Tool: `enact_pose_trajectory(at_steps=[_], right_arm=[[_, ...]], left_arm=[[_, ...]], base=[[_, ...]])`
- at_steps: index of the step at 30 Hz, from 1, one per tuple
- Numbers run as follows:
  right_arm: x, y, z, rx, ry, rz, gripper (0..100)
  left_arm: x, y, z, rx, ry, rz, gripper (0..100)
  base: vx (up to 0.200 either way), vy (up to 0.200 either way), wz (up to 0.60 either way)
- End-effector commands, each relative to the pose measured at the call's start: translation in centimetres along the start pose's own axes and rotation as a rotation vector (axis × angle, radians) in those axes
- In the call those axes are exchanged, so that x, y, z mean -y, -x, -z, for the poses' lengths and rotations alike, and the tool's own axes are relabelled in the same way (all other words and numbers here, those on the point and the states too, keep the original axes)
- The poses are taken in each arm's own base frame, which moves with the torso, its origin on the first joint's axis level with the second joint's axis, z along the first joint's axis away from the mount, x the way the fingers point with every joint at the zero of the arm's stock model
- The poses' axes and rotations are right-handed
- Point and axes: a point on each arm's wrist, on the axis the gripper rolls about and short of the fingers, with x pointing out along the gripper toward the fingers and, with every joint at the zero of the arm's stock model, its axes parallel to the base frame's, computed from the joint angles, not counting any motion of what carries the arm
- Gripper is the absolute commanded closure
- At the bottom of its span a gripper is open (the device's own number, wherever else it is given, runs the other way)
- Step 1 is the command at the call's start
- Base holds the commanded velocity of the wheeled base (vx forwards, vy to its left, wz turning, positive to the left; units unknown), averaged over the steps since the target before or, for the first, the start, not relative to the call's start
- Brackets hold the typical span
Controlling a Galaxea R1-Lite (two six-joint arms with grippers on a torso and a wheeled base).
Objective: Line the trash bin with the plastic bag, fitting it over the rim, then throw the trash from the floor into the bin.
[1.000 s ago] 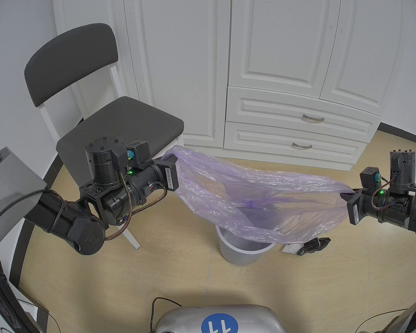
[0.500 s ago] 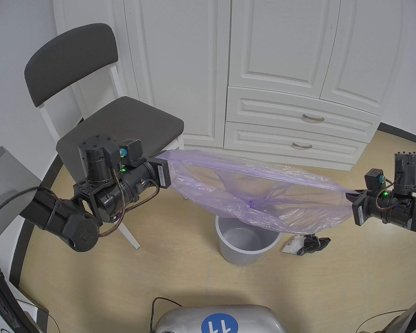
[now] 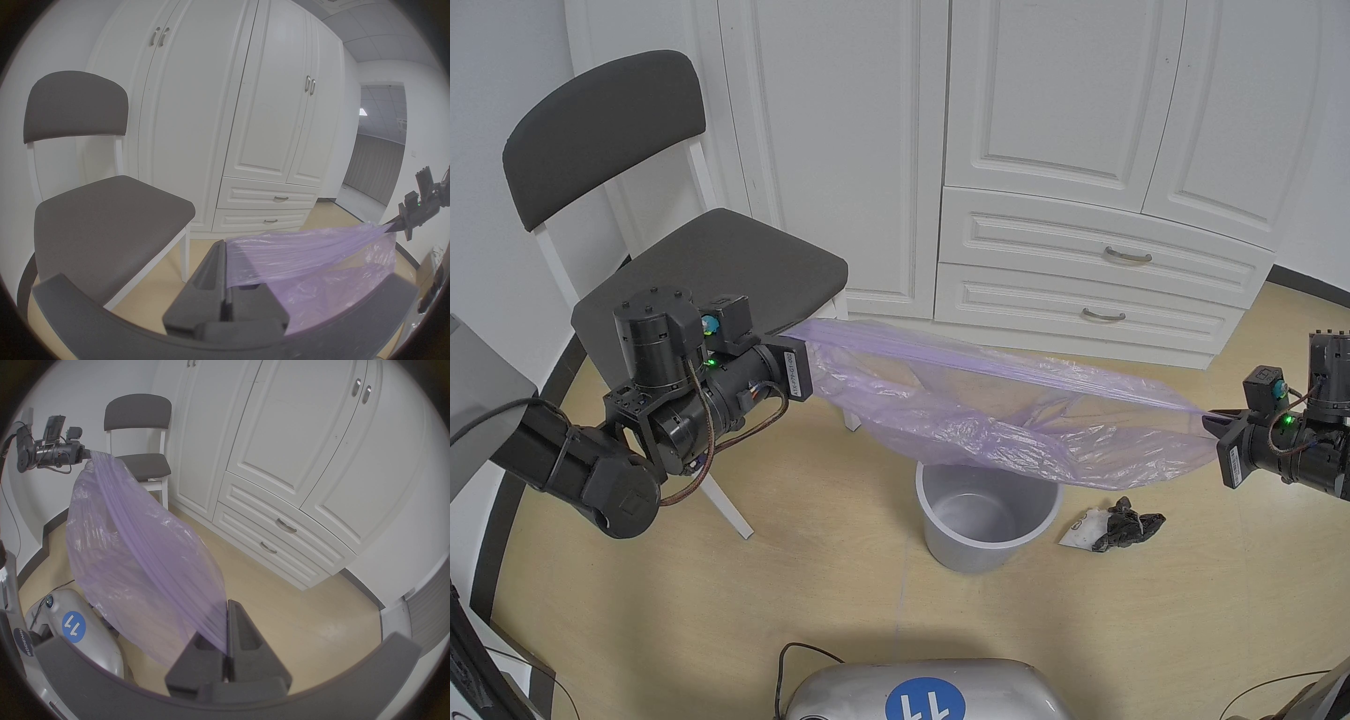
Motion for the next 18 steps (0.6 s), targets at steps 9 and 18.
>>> enact_pose_trajectory(at_steps=[9,18], right_arm=[[-1.3,-0.5,-0.2,0.112,0.016,-0.013,100],[-2.2,-0.9,-0.8,0.139,0.022,-0.041,100]], left_arm=[[3.7,0.2,0.2,0.023,0.009,0.100,100],[7.2,-0.1,0.8,0.081,0.021,0.132,100]], base=[[0.000,0.000,0.00],[0.000,0.000,0.00]])
